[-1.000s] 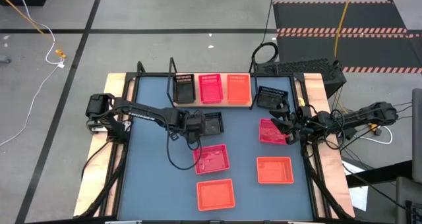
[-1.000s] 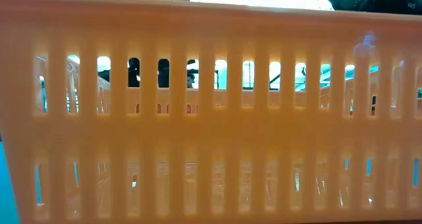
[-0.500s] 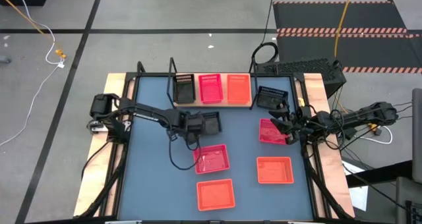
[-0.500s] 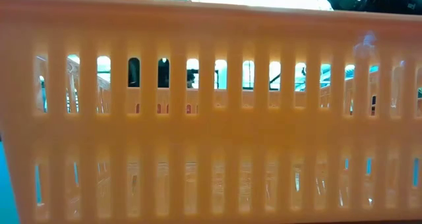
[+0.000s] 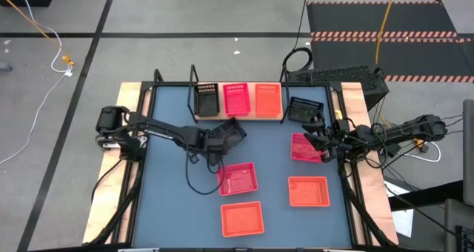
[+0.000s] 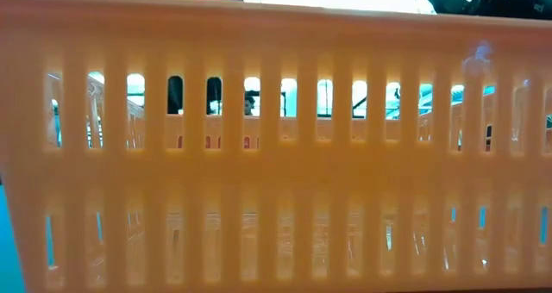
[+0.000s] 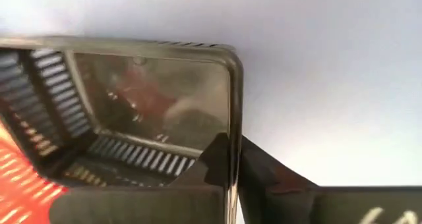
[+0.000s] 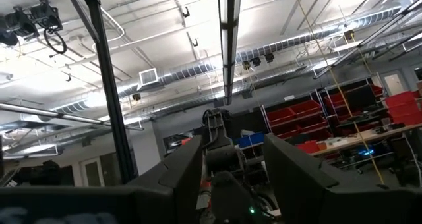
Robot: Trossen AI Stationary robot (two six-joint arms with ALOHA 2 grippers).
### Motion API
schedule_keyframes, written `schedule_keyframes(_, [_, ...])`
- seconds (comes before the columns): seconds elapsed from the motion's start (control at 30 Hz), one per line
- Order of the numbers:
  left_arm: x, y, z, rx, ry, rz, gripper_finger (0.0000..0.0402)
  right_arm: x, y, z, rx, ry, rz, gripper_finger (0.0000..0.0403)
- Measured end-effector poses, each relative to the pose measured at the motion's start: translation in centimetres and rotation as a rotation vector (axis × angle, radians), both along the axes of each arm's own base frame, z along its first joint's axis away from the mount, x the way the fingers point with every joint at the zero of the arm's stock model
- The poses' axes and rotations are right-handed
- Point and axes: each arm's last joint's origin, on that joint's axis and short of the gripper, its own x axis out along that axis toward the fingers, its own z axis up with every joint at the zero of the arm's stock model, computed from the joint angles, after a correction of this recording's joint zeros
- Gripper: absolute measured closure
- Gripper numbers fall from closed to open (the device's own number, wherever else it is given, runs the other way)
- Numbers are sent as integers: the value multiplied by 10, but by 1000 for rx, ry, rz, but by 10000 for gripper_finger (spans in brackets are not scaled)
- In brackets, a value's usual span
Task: Stack baskets on shelf by color
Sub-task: Stack the bottom black basket on top of the black basket on the shelf
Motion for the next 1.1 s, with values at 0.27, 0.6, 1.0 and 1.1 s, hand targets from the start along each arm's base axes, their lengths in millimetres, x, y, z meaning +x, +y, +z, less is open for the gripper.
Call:
schedule_keyframes(0.27, [-17, -38, 44, -157, -216, 130, 375, 0, 1, -1, 22, 6, 18, 248])
schedule_keyframes(0.6, [-50, -38, 115, -331, -635, 455, 384, 0, -1, -1, 26, 13, -44, 248])
schedule_keyframes(1.0, [-64, 56, 134, -93, -873, 937, 395, 1, -2, -2, 29, 23, -79, 248])
schedule_keyframes(1.1, [-57, 80, 123, -79, -848, 1010, 393, 1, -3, -2, 26, 27, -109, 248])
